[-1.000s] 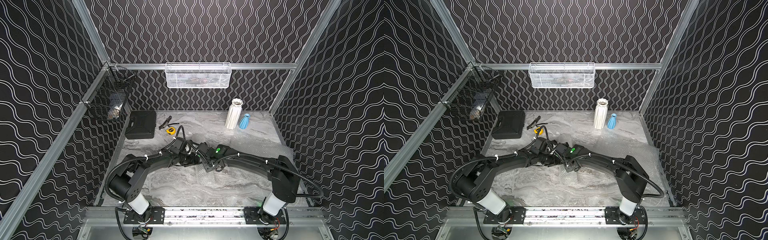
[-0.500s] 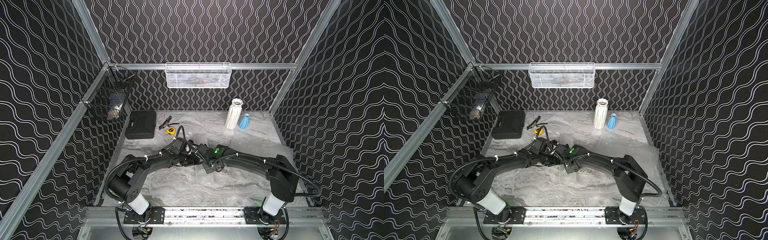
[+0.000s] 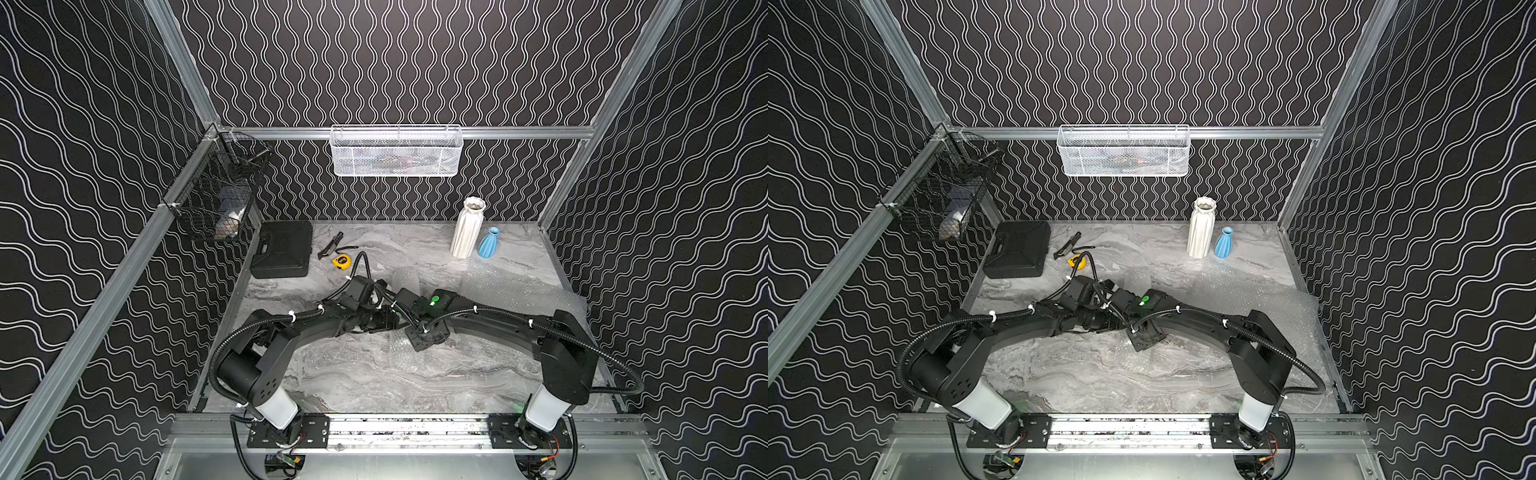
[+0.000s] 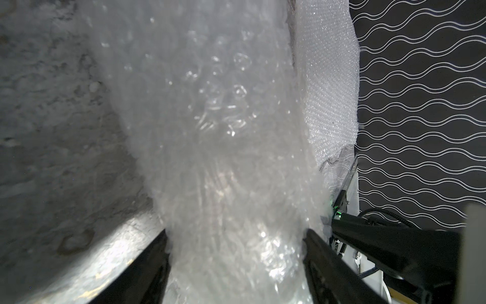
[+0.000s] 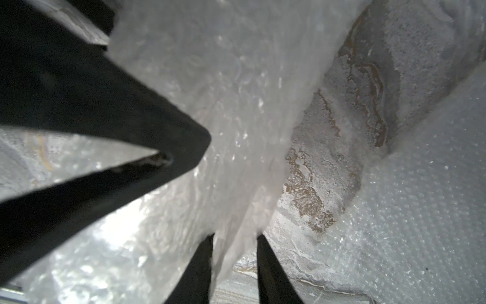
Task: Unwrap the vase from the bubble wrap
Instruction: Unwrap the bubble wrap at the center of the board.
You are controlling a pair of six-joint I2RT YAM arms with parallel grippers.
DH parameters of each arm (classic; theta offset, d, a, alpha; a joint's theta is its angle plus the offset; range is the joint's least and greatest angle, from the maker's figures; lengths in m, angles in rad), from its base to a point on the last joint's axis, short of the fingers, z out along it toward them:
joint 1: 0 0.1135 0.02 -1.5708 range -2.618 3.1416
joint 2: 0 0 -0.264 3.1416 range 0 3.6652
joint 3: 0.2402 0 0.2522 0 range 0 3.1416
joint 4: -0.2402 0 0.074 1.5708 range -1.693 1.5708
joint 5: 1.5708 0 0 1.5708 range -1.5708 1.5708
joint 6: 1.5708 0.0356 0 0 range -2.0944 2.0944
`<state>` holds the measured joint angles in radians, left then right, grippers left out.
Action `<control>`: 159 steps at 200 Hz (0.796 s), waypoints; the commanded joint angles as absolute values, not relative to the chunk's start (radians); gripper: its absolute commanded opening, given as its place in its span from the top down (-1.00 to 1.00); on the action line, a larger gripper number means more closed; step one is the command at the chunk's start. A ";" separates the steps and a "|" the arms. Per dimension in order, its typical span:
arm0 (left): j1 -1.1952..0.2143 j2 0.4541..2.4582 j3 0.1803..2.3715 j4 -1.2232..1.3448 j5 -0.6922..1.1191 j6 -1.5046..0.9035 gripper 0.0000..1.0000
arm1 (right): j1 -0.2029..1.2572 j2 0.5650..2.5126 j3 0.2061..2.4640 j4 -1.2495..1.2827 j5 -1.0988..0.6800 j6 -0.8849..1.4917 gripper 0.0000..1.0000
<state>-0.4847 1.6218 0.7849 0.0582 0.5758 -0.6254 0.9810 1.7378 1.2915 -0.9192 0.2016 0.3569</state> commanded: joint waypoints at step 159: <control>-0.485 1.623 0.775 -0.055 0.480 -0.604 -0.53 | 0.985 1.710 1.240 -0.899 0.021 0.254 0.69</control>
<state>-0.4843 1.6161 0.7780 0.0563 0.5785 -0.6262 0.9787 1.7149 1.2476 -0.8970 0.1139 0.3222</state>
